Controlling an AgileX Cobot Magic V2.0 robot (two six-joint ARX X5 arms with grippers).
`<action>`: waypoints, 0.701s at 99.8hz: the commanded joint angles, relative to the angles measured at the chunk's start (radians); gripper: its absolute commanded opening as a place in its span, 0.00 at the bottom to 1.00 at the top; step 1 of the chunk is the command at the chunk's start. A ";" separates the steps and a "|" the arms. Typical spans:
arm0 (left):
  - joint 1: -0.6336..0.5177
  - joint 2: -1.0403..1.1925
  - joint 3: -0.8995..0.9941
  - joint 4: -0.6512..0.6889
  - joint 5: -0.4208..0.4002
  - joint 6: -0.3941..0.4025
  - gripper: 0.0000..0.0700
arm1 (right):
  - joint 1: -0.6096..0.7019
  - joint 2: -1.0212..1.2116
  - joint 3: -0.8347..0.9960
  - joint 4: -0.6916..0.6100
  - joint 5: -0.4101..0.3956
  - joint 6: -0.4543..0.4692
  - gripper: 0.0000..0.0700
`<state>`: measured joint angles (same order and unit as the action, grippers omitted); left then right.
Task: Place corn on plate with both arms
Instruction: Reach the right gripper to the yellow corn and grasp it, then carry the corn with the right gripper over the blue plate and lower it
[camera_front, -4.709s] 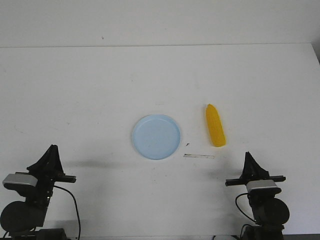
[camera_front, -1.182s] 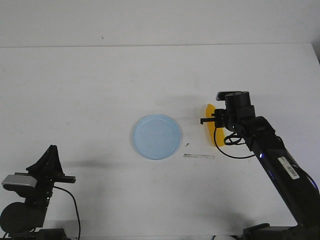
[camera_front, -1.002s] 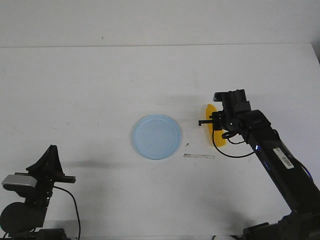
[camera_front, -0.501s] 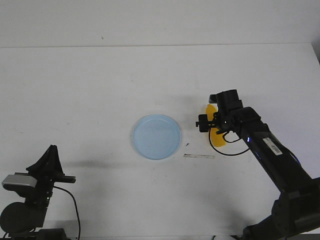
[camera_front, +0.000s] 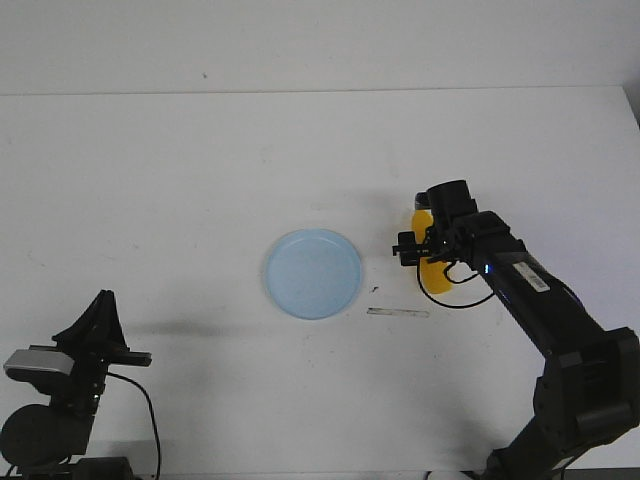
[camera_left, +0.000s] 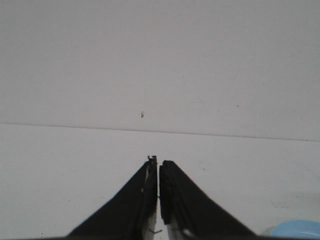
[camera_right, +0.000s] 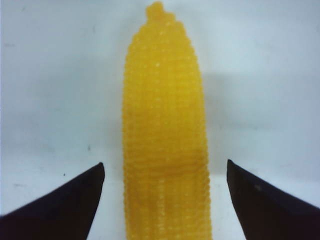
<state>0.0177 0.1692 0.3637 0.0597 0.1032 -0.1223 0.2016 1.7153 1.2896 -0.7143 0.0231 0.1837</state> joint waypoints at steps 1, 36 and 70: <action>0.002 -0.002 0.005 0.014 -0.002 0.005 0.00 | 0.000 0.022 0.008 0.017 0.003 -0.010 0.78; 0.002 -0.002 0.005 0.015 -0.002 0.005 0.00 | -0.011 0.040 -0.002 0.026 -0.050 -0.010 0.67; 0.002 -0.002 0.005 0.015 -0.002 0.005 0.00 | -0.011 0.056 -0.001 0.006 -0.050 -0.009 0.45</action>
<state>0.0177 0.1692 0.3637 0.0597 0.1032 -0.1219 0.1886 1.7493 1.2781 -0.7101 -0.0257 0.1829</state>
